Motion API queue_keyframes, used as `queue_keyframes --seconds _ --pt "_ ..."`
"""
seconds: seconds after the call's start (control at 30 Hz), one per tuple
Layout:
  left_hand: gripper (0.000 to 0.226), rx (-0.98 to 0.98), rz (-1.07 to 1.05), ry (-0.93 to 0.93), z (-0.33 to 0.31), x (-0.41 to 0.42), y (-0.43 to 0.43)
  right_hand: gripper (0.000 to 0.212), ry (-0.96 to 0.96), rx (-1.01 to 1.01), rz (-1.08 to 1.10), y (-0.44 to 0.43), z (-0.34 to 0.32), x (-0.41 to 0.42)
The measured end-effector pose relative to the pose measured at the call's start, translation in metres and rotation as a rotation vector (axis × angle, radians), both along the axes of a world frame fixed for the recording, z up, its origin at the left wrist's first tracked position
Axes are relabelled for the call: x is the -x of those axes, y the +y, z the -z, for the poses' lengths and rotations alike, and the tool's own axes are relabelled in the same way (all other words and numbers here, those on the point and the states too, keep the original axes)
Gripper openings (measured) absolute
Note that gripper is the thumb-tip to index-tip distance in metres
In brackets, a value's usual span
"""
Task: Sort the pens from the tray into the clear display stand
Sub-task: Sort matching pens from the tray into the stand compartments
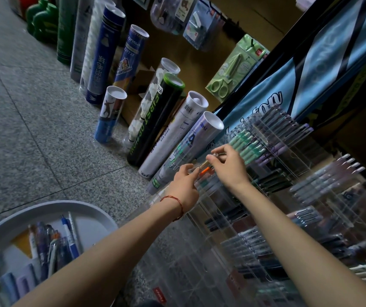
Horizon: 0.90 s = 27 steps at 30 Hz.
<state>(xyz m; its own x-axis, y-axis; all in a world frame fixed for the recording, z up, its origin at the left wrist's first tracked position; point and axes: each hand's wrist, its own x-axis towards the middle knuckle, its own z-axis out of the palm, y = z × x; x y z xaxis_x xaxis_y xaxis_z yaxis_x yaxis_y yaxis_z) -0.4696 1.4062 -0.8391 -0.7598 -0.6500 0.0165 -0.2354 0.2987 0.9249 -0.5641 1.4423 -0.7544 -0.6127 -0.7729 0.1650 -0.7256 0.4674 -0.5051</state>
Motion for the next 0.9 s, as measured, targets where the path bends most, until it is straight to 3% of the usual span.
queue_keyframes --seconds 0.13,0.27,0.6,0.7,0.8,0.9 --pt "0.064 -0.011 0.013 0.002 0.0 -0.002 -0.001 0.011 0.077 -0.087 -0.027 0.0 0.0 -0.002" --pt "0.055 -0.054 -0.038 0.017 0.001 -0.005 -0.004 0.036 0.234 -0.222 -0.037 0.001 0.003 -0.01" --pt "0.045 -0.104 -0.202 -0.022 0.027 -0.04 -0.026 0.053 0.257 -0.504 -0.102 0.006 0.01 -0.012" --pt "0.044 -0.075 -0.221 -0.07 0.034 -0.057 -0.036 0.069 0.451 -0.67 -0.09 0.008 0.003 -0.017" --pt "0.042 -0.022 -0.187 -0.153 0.045 -0.088 -0.048 0.059 0.707 -0.418 -0.172 0.005 -0.006 -0.041" --pt "0.037 -0.076 -0.218 -0.291 0.081 -0.138 -0.059 0.038 0.428 -0.273 -0.402 -0.007 0.016 -0.094"
